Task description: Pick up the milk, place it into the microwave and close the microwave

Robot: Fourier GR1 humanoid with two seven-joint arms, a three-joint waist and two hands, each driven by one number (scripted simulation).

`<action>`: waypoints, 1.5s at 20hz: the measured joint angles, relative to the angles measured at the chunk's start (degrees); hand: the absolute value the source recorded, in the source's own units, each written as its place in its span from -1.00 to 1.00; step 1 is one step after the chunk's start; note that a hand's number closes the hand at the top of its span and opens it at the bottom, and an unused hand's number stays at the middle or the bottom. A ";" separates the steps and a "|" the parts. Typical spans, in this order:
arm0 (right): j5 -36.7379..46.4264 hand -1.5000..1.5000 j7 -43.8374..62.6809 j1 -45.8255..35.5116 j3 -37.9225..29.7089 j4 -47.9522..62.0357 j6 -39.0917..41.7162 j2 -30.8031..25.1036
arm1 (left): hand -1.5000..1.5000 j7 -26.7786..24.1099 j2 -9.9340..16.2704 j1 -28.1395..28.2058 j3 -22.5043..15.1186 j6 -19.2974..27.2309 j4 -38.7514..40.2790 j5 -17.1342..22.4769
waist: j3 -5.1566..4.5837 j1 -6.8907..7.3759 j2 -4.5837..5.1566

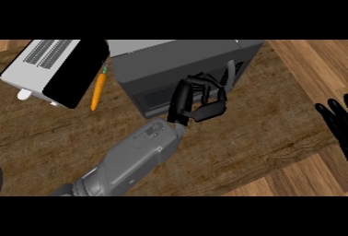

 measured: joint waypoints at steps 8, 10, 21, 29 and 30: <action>-2.98 -1.00 1.81 -1.24 -0.79 -1.33 -0.01 -1.42 | 1.00 -4.05 -0.01 -0.18 -0.36 -0.75 1.04 2.78 | 0.09 -0.49 0.05; -3.58 -1.00 2.28 -1.46 -0.87 -1.57 -0.07 -1.70 | 1.00 -5.11 -0.01 -0.27 -0.52 -0.82 1.31 3.18 | 0.11 -0.58 0.13; -7.33 -1.00 4.63 -2.73 -2.45 -2.42 -0.75 -3.62 | 1.00 -9.51 0.00 -0.39 -1.01 -0.34 2.30 6.05 | 0.21 -1.33 0.20; -9.34 -1.00 6.38 -3.40 -3.51 -2.43 -0.93 -5.40 | 1.00 -11.62 0.00 -0.70 -1.57 -0.36 2.86 8.03 | 0.27 -1.48 0.26; -9.67 -1.00 6.63 -3.54 -3.64 -2.47 -1.06 -5.58 | 1.00 -11.91 0.01 -0.75 -1.71 -0.35 2.98 8.17 | 0.27 -1.50 0.26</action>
